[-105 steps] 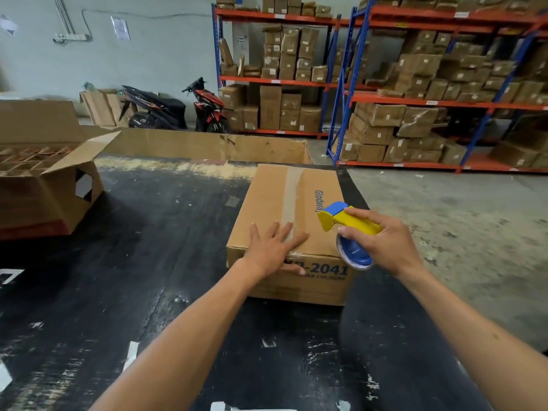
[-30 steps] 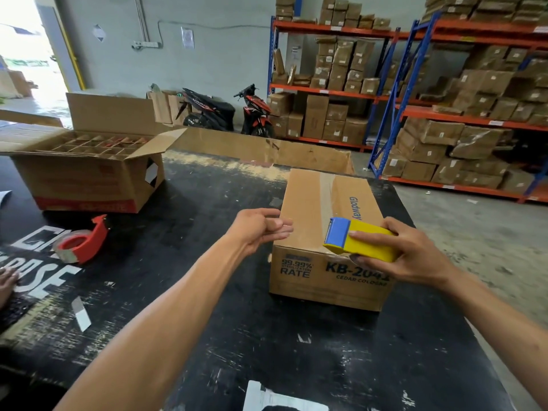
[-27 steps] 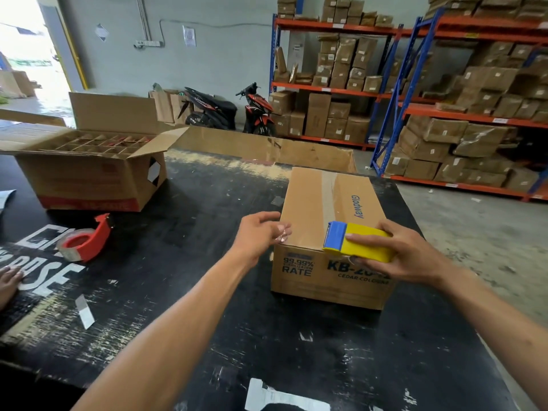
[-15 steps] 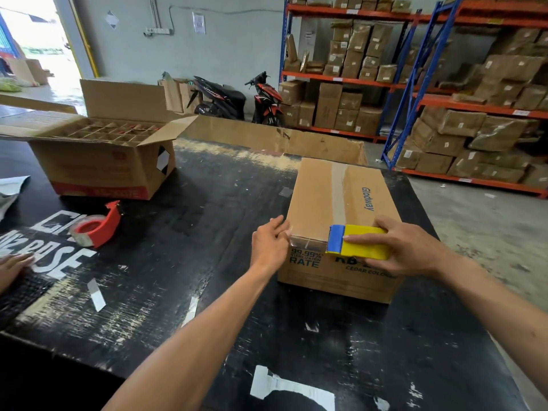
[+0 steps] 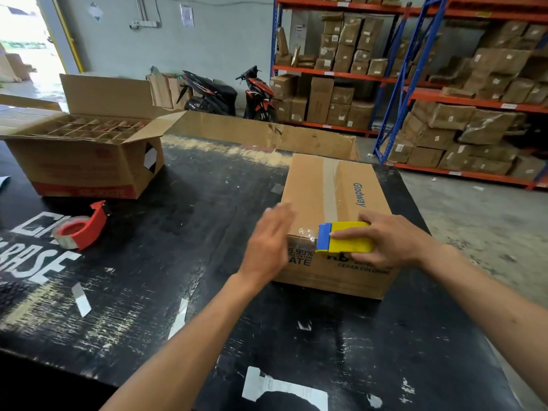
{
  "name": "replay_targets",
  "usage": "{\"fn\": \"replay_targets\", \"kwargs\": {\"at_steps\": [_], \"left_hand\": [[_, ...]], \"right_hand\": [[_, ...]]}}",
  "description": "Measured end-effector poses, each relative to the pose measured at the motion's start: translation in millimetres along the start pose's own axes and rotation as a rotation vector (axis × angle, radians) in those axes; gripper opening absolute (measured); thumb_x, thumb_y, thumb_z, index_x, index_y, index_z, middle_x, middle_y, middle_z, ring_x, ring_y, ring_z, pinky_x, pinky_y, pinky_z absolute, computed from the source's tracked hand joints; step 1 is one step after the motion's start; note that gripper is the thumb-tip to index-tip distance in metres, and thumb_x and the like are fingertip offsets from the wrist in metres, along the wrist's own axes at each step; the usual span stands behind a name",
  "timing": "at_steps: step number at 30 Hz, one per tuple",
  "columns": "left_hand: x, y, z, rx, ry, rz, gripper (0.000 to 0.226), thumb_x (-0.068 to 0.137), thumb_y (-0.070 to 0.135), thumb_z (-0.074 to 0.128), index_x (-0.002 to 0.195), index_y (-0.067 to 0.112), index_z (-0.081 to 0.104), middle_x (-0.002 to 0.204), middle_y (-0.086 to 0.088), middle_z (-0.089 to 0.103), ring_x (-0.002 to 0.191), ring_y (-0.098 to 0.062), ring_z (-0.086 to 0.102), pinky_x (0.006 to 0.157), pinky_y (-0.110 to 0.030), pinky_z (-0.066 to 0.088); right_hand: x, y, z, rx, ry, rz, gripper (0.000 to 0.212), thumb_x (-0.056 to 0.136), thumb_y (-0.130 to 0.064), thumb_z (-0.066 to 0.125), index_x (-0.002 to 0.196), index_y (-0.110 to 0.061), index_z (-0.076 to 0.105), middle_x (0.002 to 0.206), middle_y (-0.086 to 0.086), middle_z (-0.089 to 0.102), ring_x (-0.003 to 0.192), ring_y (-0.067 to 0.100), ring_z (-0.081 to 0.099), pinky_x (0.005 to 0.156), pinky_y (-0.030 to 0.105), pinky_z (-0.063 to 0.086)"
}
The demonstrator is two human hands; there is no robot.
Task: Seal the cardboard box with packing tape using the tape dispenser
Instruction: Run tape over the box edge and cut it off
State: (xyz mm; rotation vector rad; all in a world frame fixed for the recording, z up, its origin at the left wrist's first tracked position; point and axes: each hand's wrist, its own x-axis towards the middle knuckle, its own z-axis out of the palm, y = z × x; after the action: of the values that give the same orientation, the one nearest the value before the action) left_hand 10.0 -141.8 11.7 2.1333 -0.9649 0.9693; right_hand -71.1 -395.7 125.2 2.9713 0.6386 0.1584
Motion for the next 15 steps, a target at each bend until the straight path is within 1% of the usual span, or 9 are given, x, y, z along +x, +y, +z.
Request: {"fn": "replay_targets", "kwargs": {"at_steps": [1,2,3,6,9,11,13,15], "left_hand": [[1,-4,10,0.082,-0.062,0.187,0.049,0.096,0.001,0.049,0.145,0.0,0.045,0.155,-0.016,0.039,0.144,-0.029,0.035,0.119,-0.047,0.027],[2,-11,19,0.146,-0.118,0.286,0.046,0.1,0.01,0.046,0.145,0.001,0.045,0.155,-0.016,0.039,0.144,-0.029,0.035,0.119,-0.047,0.027],[5,-17,25,0.192,-0.167,0.32,0.046,0.103,0.02,0.043,0.146,0.002,0.044,0.155,-0.015,0.039,0.145,-0.028,0.035,0.119,-0.047,0.026],[8,-36,33,0.256,-0.288,0.306,0.055,0.105,0.038,0.032,0.148,0.005,0.041,0.155,-0.014,0.037,0.144,-0.028,0.035,0.12,-0.044,0.024],[6,-46,37,0.264,-0.345,0.303,0.059,0.105,0.044,0.028,0.147,0.006,0.043,0.152,-0.014,0.043,0.139,-0.027,0.044,0.118,-0.04,0.03],[5,-48,40,0.286,-0.314,0.315,0.058,0.106,0.044,0.03,0.144,0.005,0.047,0.147,-0.015,0.05,0.133,-0.028,0.051,0.115,-0.04,0.036],[3,-50,43,0.314,-0.264,0.329,0.057,0.106,0.044,0.033,0.142,0.005,0.05,0.143,-0.016,0.054,0.13,-0.029,0.054,0.112,-0.042,0.041],[3,-50,44,0.321,-0.218,0.349,0.056,0.106,0.044,0.037,0.142,0.005,0.051,0.141,-0.017,0.055,0.127,-0.03,0.056,0.108,-0.044,0.045]], "right_hand": [[1,0,0,0.002,-0.003,-0.001,0.054,0.086,-0.061,0.061,0.137,-0.059,0.046,0.094,-0.007,0.043,0.078,0.011,0.047,0.059,0.011,0.023],[3,1,0,-0.001,-0.008,-0.005,0.054,0.085,-0.063,0.058,0.137,-0.059,0.046,0.093,-0.007,0.044,0.079,0.012,0.047,0.059,0.012,0.024],[4,1,-1,-0.009,-0.01,-0.006,0.054,0.084,-0.066,0.056,0.136,-0.059,0.046,0.093,-0.007,0.045,0.08,0.012,0.049,0.059,0.013,0.025],[6,1,-1,-0.034,-0.019,0.0,0.054,0.084,-0.068,0.053,0.137,-0.061,0.044,0.097,-0.006,0.048,0.084,0.013,0.052,0.058,0.016,0.027],[9,-1,-2,-0.043,-0.014,-0.001,0.053,0.085,-0.064,0.056,0.137,-0.061,0.045,0.098,-0.005,0.05,0.085,0.013,0.053,0.058,0.013,0.025],[10,-4,-3,-0.035,-0.007,0.002,0.053,0.085,-0.063,0.057,0.137,-0.06,0.046,0.097,-0.006,0.05,0.084,0.012,0.051,0.058,0.015,0.026],[9,-4,-2,-0.036,-0.005,0.005,0.053,0.085,-0.064,0.056,0.137,-0.059,0.047,0.097,-0.006,0.05,0.084,0.012,0.052,0.061,0.02,0.03],[8,-4,0,-0.036,0.0,0.008,0.053,0.084,-0.064,0.055,0.137,-0.058,0.048,0.096,-0.007,0.048,0.083,0.012,0.05,0.064,0.023,0.032]]}}
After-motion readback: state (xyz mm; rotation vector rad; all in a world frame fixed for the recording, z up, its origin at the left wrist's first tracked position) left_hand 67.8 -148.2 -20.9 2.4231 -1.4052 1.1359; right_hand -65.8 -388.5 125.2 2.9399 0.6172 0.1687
